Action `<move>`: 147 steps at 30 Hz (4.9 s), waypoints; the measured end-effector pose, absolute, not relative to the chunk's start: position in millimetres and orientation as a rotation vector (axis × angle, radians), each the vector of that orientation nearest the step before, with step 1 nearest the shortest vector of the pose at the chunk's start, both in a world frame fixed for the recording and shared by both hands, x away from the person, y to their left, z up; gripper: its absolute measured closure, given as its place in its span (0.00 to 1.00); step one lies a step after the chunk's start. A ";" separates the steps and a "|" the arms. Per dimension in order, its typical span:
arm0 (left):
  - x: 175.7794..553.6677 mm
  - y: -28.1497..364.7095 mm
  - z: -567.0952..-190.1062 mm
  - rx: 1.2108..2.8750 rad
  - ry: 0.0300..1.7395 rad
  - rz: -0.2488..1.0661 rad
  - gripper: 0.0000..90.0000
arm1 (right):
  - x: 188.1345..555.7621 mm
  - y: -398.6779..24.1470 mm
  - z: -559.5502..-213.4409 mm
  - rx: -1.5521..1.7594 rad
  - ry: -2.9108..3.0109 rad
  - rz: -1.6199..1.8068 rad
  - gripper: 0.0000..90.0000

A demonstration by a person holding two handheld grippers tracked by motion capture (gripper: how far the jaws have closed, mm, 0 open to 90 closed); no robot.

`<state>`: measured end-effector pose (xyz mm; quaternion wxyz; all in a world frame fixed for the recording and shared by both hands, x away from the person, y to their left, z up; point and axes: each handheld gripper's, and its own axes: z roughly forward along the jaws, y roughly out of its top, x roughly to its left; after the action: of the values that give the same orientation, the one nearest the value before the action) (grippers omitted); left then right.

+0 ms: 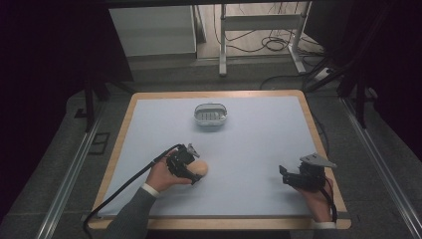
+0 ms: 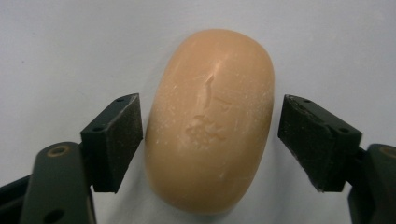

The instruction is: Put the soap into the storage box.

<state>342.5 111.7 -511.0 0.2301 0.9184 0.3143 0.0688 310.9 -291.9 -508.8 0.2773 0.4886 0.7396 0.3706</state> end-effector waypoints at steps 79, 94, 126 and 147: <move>359.2 124.6 -456.8 2.447 0.824 0.299 0.37 | 311.7 -298.4 -508.8 1.342 1.966 0.968 0.10; 367.7 129.0 -450.5 2.411 0.845 0.304 0.37 | 312.3 -298.5 -509.7 1.344 1.967 0.966 0.11; 388.4 128.6 -431.5 2.387 0.849 0.350 0.37 | 312.4 -299.2 -510.3 1.347 1.966 0.960 0.11; 407.1 128.2 -423.5 2.365 0.861 0.344 0.37 | 312.9 -299.5 -511.6 1.354 1.965 0.953 0.11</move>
<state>407.1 128.2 -423.5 0.2960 0.8893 0.3238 0.1292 312.9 -299.5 -511.6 0.2822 0.5054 0.7338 0.3557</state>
